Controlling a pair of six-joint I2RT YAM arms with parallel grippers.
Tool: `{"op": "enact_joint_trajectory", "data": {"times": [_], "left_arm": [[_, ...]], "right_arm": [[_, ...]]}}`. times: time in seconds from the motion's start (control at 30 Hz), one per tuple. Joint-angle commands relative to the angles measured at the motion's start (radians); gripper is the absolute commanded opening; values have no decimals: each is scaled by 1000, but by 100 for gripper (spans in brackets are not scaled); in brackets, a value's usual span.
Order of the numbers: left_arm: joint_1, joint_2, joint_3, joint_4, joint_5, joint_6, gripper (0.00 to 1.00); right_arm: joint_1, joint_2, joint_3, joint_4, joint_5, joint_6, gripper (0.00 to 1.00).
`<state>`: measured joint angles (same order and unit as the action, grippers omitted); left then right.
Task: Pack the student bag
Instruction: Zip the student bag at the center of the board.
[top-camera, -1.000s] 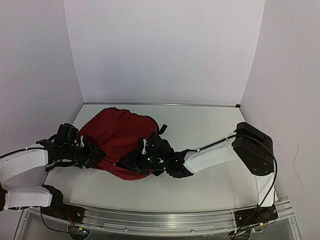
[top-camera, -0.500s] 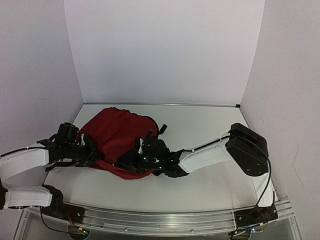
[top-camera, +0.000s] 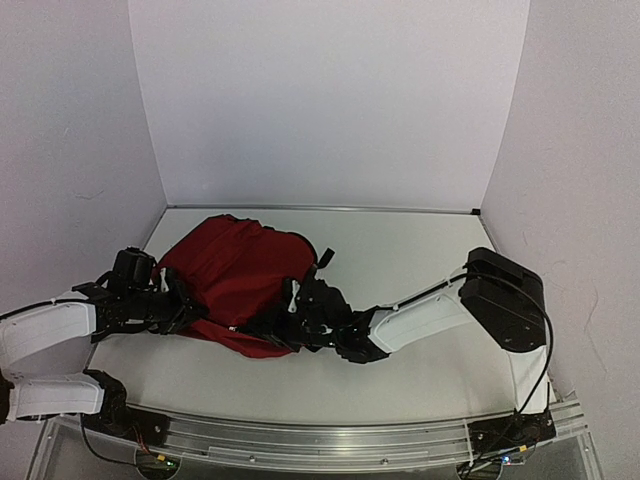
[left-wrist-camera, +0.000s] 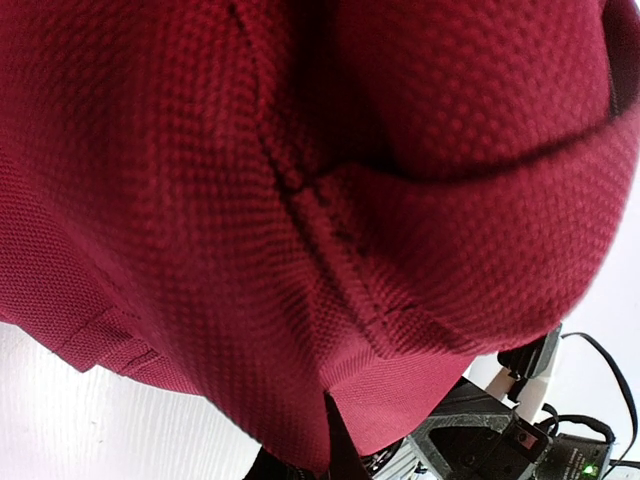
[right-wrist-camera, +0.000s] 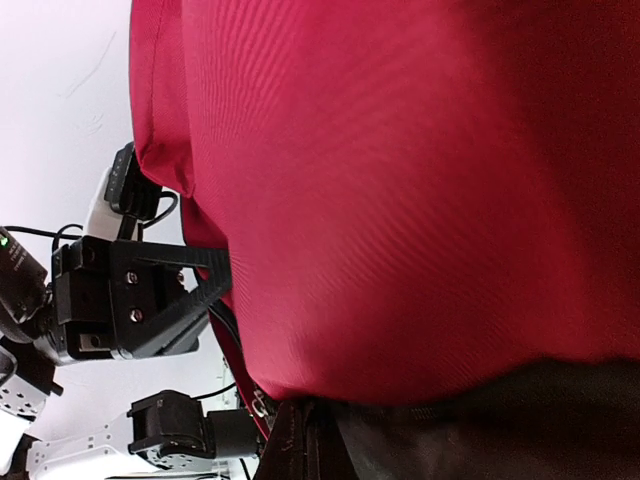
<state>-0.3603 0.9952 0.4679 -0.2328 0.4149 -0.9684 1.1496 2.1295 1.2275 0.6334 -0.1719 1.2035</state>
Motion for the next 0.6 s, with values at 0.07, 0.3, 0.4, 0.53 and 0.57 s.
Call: {"op": "enact_joint_trajectory", "data": {"times": [0.07, 0.3, 0.4, 0.53, 0.57], "left_arm": [[20, 27, 13, 57, -59, 14, 0], [88, -6, 1, 35, -44, 31, 0], [129, -49, -9, 7, -26, 44, 0], [173, -99, 0, -60, -13, 81, 0], [178, -105, 5, -76, -12, 90, 0]], "right_arm": [[18, -169, -137, 69, 171, -73, 0], [27, -289, -286, 55, 343, -96, 0], [27, -313, -323, 24, 392, -99, 0], [24, -336, -351, -2, 447, -89, 0], [20, -341, -358, -3, 454, -89, 0]]}}
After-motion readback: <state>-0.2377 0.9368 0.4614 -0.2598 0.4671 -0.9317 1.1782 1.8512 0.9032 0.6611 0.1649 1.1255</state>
